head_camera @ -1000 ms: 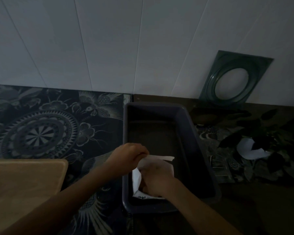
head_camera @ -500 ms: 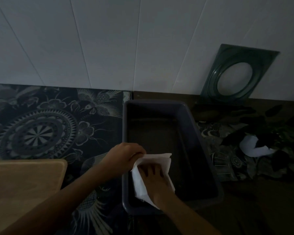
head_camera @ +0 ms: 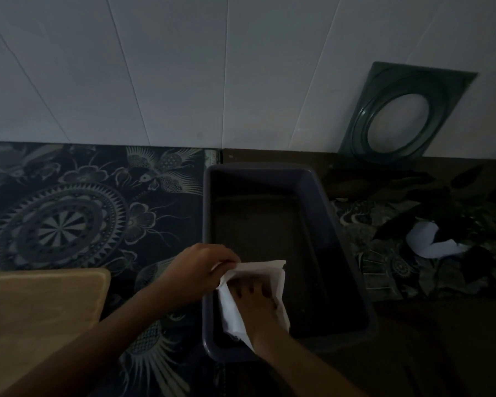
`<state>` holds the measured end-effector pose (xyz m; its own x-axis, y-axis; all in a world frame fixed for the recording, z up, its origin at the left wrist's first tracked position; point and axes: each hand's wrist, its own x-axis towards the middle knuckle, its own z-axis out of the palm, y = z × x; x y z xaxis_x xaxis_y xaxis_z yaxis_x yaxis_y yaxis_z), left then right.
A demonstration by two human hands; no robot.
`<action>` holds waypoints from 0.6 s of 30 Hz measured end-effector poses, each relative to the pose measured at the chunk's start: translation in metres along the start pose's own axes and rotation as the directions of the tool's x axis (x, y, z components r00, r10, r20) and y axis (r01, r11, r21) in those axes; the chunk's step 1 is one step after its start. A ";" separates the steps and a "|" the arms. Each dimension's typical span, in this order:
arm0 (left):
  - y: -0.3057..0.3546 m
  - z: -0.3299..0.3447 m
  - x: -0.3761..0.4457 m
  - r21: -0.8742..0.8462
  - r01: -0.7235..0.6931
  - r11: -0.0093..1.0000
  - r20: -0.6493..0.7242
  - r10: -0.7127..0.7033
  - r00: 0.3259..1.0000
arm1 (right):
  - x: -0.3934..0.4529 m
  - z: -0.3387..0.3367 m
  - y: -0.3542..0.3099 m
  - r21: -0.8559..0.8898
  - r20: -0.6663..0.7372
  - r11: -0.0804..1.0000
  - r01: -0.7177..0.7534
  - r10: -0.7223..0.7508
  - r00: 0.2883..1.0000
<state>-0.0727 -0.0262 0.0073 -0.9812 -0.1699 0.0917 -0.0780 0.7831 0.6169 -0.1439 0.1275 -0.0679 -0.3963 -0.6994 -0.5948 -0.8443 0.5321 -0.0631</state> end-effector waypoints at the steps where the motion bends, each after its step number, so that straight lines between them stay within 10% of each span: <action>1: 0.000 0.000 0.000 -0.002 0.004 1.000 -0.009 -0.004 1.000 | 0.001 0.000 -0.001 0.007 0.008 1.000 -0.005 0.005 1.000; 18: 0.002 0.002 0.003 0.022 0.026 0.999 -0.020 -0.026 0.999 | -0.002 -0.006 0.004 0.043 -0.013 0.997 -0.059 0.060 0.998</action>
<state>-0.0762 -0.0239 0.0075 -0.9751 -0.2018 0.0915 -0.1073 0.7915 0.6017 -0.1485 0.1280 -0.0618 -0.4507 -0.6722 -0.5874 -0.8031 0.5926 -0.0621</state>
